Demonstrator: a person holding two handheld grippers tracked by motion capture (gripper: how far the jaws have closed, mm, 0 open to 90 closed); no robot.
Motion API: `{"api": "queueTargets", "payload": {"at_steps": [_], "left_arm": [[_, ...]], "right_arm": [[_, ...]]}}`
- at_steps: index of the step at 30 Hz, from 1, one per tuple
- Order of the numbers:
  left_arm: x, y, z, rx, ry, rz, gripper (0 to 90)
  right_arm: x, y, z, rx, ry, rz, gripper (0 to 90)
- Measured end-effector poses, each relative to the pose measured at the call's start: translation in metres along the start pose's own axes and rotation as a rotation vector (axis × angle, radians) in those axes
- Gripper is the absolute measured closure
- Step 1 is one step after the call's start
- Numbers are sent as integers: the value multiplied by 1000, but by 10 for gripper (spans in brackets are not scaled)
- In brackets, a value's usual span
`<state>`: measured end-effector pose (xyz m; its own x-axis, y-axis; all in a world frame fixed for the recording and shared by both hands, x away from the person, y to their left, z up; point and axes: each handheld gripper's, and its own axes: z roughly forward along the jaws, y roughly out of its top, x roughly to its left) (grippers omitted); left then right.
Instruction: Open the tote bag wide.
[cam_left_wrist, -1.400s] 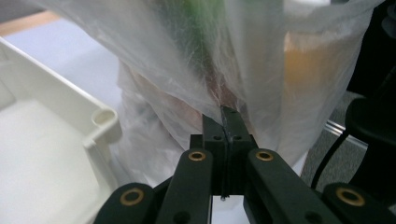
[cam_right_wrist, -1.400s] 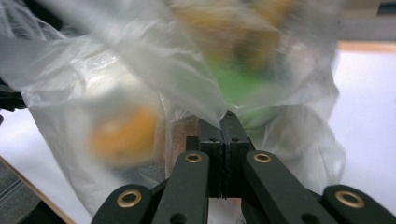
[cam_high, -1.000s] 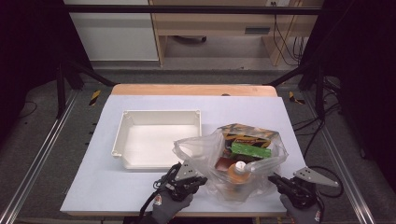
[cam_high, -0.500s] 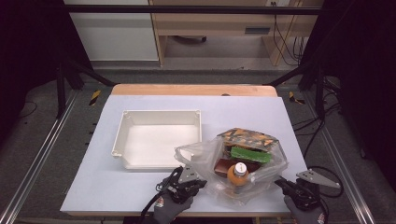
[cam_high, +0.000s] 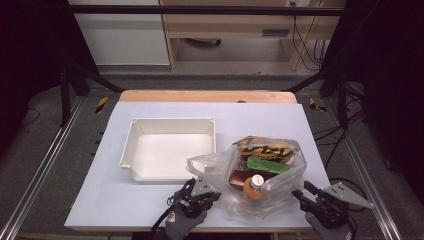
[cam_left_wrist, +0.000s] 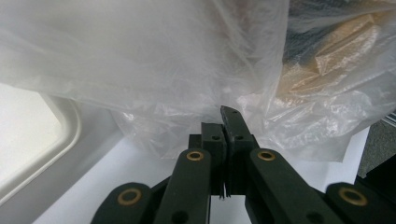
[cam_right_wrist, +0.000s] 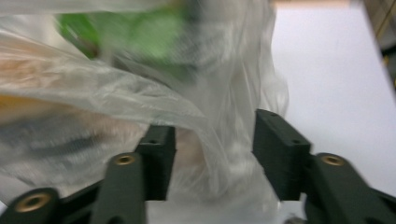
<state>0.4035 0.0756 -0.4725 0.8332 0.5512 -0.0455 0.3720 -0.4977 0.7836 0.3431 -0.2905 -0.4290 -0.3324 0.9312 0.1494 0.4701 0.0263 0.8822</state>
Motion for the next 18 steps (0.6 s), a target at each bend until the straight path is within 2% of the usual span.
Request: {"api": "queueTargets", "payload": {"at_steps": [1,2,3,4,6,12,13,16,17,18], "left_arm": [[0,0,0,0,0,0,886],[0,0,0,1,1,1,887],[0,0,0,2,3,2,887],[-1,0,0,3,3,3,887],[-1,-1,0,0,4,3,887],[0,-1,0,-3,2,-13,885],[0,-1,0,-4,0,-15,881],[0,0,-1,-12,-7,-13,851],[1,1,-5,-22,-11,-21,810],[2,2,-8,-32,-20,-24,783]], "right_arm": [[0,0,0,0,0,0,468],[5,10,-9,-61,9,-15,397],[5,10,-9,-61,9,-15,397],[12,21,-16,-109,17,-32,376],[18,30,-20,-142,30,-50,353],[33,42,-17,-144,51,-102,342],[35,43,-15,-145,54,-111,390],[40,41,-16,-115,39,-141,685],[38,38,-15,-94,43,-128,817],[37,34,-14,-88,44,-118,868]]}}
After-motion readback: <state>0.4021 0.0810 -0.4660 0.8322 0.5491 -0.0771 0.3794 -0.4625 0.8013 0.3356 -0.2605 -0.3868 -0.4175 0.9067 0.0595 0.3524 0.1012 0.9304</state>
